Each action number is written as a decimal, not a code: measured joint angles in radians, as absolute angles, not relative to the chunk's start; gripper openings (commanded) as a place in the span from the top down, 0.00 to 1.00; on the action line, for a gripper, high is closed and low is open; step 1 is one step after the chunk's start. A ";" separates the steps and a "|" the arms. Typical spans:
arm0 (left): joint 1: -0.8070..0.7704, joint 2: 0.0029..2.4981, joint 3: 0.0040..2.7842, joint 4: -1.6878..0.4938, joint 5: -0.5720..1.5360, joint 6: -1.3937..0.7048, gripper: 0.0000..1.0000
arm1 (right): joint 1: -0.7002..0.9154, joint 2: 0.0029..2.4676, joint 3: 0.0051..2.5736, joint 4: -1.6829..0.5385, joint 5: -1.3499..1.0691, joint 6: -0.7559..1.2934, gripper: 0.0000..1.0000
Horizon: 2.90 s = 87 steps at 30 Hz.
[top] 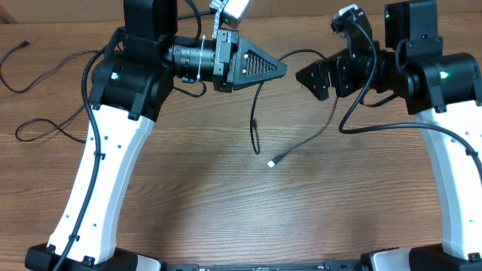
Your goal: Untangle cables
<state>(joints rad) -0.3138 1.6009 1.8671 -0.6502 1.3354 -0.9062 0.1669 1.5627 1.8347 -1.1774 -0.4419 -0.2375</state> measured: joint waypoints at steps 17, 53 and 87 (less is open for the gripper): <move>-0.314 1.601 1.867 -0.653 1.327 -0.941 0.96 | 0.167 1.563 1.835 -1.185 -0.433 -0.168 0.96; -0.299 1.601 1.871 -1.183 0.506 -0.537 0.03 | 0.167 1.563 1.835 -1.276 -0.845 0.316 0.96; -0.342 1.601 1.871 -1.128 1.040 -0.019 0.51 | 0.289 1.564 1.835 -1.063 -0.936 0.730 0.96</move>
